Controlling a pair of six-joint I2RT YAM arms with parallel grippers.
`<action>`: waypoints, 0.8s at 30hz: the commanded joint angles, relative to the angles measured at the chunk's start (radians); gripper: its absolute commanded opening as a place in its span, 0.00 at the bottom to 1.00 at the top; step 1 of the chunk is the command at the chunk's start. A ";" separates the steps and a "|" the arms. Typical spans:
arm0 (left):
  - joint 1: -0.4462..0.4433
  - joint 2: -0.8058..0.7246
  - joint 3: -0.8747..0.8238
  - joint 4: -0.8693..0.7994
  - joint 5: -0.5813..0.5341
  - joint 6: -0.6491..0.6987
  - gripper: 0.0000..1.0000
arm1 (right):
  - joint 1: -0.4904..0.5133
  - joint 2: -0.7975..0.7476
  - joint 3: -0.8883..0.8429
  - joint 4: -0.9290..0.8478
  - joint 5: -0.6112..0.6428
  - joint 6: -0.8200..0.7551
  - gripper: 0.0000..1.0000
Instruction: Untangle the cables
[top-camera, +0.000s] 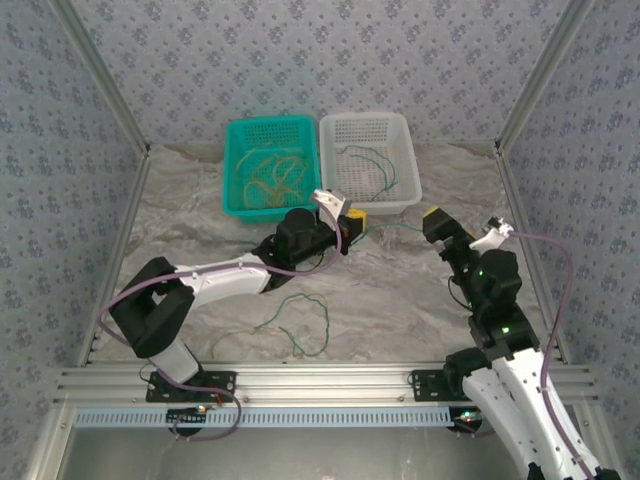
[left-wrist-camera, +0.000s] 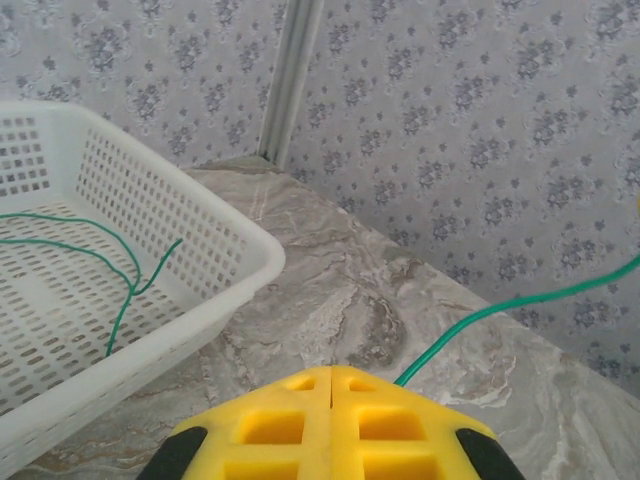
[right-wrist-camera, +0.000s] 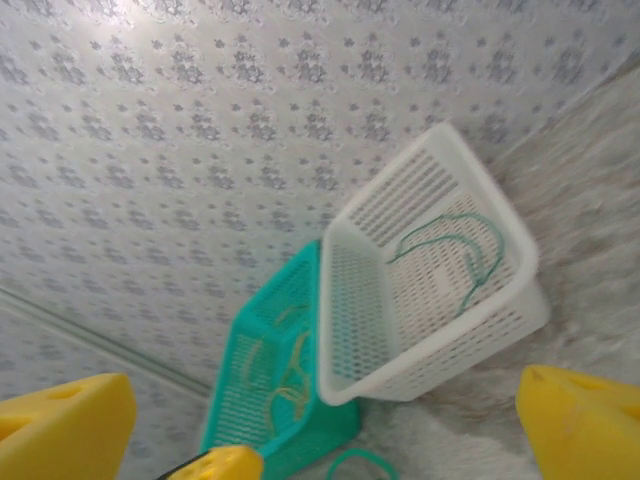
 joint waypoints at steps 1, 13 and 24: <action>0.001 -0.023 0.051 -0.001 -0.041 -0.033 0.00 | 0.051 0.013 -0.114 0.107 -0.016 0.155 1.00; -0.004 -0.058 0.047 0.014 0.023 -0.069 0.00 | 0.158 0.236 -0.105 0.402 0.068 -0.055 0.98; -0.007 -0.085 0.014 0.078 -0.009 -0.103 0.00 | 0.157 0.522 0.060 0.418 0.000 -0.005 0.04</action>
